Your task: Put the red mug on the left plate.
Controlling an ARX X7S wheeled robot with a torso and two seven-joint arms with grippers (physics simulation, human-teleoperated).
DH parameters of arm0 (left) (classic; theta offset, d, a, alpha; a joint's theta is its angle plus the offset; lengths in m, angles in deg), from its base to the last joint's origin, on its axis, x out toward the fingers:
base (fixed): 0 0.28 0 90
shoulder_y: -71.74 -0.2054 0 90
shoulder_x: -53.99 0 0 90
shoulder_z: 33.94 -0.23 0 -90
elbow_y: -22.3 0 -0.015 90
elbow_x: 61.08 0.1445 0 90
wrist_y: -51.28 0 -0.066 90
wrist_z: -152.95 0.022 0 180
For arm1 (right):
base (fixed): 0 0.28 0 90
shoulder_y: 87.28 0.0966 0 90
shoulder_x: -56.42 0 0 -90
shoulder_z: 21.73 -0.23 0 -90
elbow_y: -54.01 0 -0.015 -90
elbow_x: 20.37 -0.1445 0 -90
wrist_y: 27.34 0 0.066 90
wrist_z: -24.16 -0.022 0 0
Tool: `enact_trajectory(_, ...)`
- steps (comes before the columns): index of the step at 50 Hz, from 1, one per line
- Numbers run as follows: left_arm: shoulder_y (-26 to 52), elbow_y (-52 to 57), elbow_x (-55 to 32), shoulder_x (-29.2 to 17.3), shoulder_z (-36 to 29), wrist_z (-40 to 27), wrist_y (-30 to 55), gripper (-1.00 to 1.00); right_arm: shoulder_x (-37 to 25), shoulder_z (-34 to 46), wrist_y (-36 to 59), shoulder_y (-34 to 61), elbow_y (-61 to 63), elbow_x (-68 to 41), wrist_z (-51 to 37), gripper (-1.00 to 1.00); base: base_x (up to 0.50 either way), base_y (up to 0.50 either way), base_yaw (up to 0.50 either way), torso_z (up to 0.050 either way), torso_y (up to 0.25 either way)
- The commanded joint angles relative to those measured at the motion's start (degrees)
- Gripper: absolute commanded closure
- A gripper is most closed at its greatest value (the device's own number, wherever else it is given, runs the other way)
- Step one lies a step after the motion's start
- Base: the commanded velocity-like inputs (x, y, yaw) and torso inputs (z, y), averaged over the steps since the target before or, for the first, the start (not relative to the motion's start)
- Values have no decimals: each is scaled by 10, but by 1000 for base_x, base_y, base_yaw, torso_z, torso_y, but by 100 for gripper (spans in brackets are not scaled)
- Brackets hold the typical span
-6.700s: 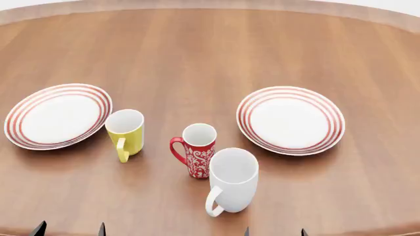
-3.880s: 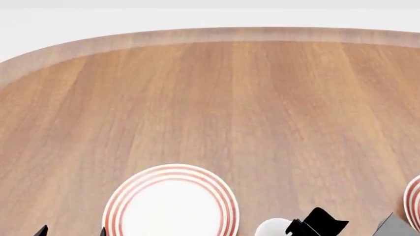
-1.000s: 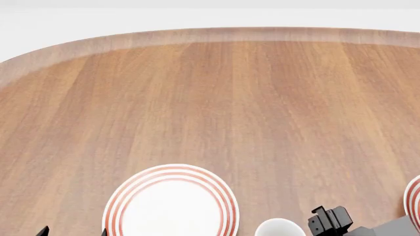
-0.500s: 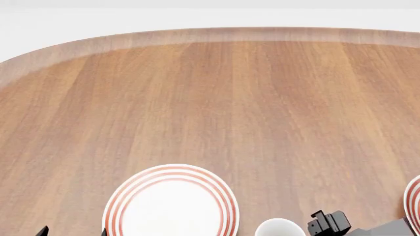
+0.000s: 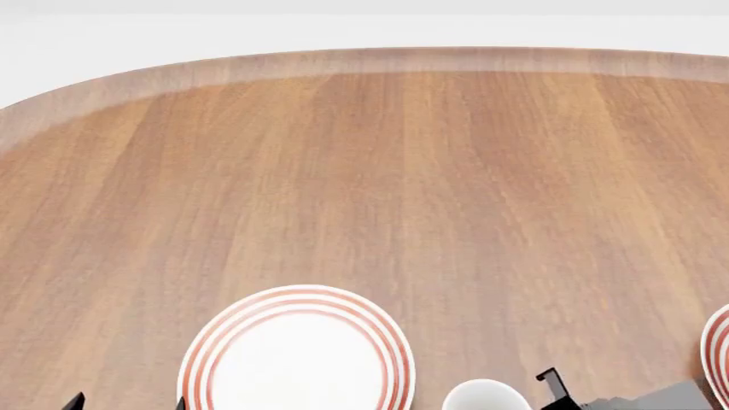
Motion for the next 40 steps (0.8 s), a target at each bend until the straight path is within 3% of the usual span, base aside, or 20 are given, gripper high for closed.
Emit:
enact_trajectory(1,4,-6,-2,-1,-3,-1,-2,-100,-2,6,5,-3,20,-9,-6,100,0,0,0,0,15)
enact_trajectory(16,1,1,-5,-5,-5,-5,-1,-100,-15,48,31,-28,155,-13,-12,100,0,0,0,0,0)
enact_trajectory(21,0,1,-6,-6,-6,-6,-4,-100,-29,99,39,-37,211,-10,63,100,0,0,0,0,0)
enact_trajectory(40,2,0,-9,-9,-10,-11,-5,-100,-56,235,34,-63,318,56,170,100,0,0,0,0,0)
